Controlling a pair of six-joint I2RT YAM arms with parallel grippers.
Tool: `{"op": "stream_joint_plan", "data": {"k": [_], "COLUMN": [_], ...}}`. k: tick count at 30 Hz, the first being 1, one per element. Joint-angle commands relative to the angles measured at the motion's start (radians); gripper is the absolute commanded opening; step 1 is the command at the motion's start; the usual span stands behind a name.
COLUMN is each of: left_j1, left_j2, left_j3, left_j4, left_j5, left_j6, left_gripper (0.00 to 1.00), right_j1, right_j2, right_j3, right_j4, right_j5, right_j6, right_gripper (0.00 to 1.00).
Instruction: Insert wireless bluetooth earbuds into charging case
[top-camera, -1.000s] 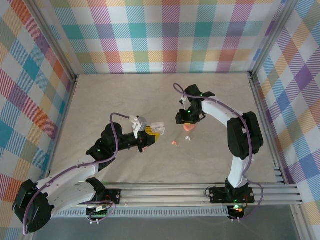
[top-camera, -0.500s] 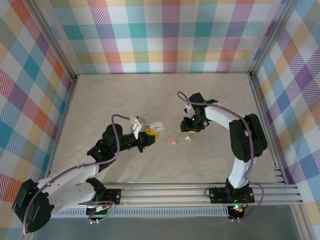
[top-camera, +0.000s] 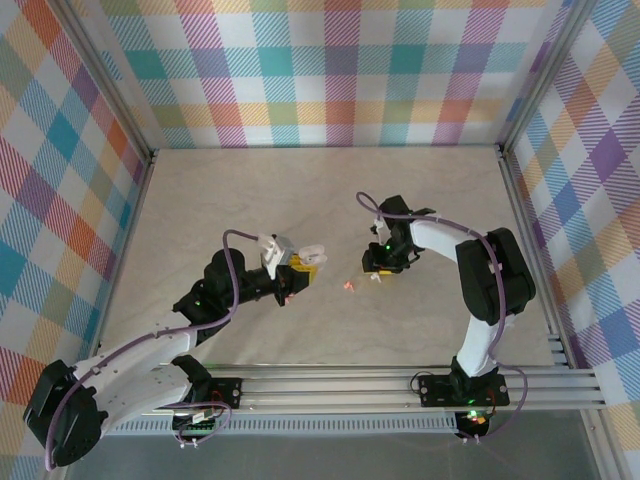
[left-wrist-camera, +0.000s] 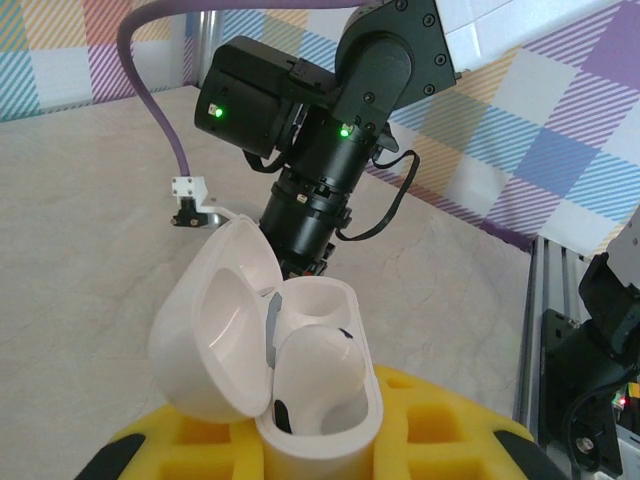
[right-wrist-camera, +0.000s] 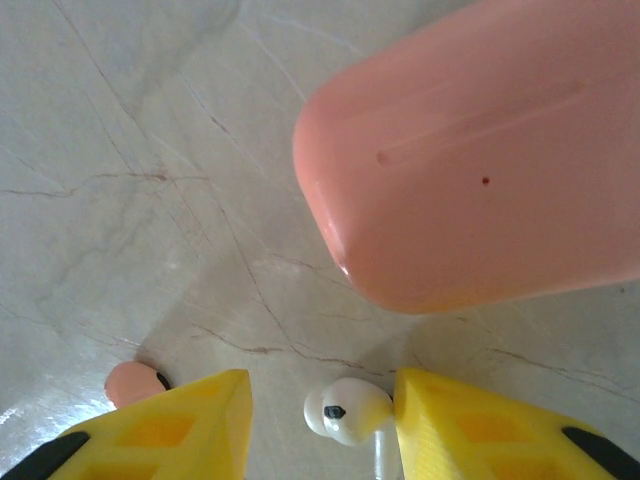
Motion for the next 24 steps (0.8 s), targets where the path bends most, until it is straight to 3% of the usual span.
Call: {"op": "stream_joint_plan", "data": {"k": [1,18,24], "left_j1": [-0.011,-0.012,-0.011], "left_j2": [-0.022,-0.044,-0.079], "left_j3": [-0.009,-0.008,-0.021], "left_j4": [-0.003,-0.023,-0.036], "left_j5": [-0.025,-0.034,-0.045], "left_j6": [0.018,0.014,0.013], "left_gripper": [0.00,0.00,0.00], "right_j1": [0.007,0.053,0.052], "right_j2": [-0.039,-0.141,-0.226], "right_j3": [-0.027,-0.103,-0.105], "right_j4": [-0.011,0.025,-0.010], "right_j5": [-0.039,-0.111,0.002], "right_j6": [0.026,0.125,0.132], "right_gripper": [0.43,0.43,0.42]}}
